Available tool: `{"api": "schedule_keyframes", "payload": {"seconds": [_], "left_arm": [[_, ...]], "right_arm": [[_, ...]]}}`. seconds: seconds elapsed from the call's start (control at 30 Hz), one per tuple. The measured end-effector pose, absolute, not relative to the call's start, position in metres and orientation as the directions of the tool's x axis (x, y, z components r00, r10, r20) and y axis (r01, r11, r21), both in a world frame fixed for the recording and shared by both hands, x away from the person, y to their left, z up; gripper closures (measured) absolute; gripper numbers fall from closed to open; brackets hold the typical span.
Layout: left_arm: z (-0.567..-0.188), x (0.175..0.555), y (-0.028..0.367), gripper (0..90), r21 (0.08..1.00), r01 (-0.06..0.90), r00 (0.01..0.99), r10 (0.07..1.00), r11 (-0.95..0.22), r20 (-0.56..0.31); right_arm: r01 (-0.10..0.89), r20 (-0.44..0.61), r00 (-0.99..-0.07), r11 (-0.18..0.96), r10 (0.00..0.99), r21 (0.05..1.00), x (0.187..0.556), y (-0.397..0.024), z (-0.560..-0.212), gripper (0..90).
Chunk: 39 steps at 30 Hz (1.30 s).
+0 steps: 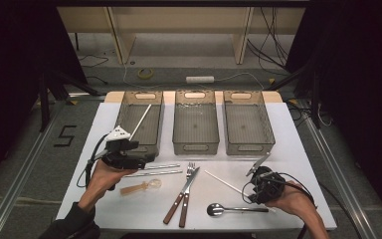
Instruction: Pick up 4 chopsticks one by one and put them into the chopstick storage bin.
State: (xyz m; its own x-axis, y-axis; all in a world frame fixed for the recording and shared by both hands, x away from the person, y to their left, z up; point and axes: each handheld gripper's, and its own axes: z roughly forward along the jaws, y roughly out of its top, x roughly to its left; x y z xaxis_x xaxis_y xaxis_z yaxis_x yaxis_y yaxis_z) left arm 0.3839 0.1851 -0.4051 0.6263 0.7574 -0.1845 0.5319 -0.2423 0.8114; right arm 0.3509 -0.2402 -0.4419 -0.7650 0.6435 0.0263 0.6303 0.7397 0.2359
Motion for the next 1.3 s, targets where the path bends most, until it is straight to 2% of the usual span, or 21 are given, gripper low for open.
{"api": "schedule_keyframes", "payload": {"seconds": [0.2, 0.37, 0.7, 1.3], "left_arm": [[-0.416, 0.373, 0.181, 16.2, 0.803, 0.546, 0.63, 0.749, -0.239, -0.205], [-0.422, 0.365, 0.177, 16.2, 0.805, 0.527, 0.644, 0.747, -0.273, -0.168], [-0.43, 0.354, 0.182, 16.2, 0.807, 0.534, 0.636, 0.749, -0.252, -0.187], [-0.43, 0.349, 0.177, 16.2, 0.807, 0.517, 0.649, 0.745, -0.284, -0.154]], "right_arm": [[0.62, 0.025, -0.776, 0.755, 0.63, 0.214, 0.35, -0.24, -0.445, 68.7], [0.614, 0.026, -0.782, 0.763, 0.622, 0.202, 0.35, -0.238, -0.447, 72.9], [0.61, 0.017, -0.787, 0.774, 0.616, 0.17, 0.351, -0.236, -0.451, 79.2], [0.59, 0.016, -0.806, 0.799, 0.592, 0.119, 0.357, -0.232, -0.453, 84.4]]}}
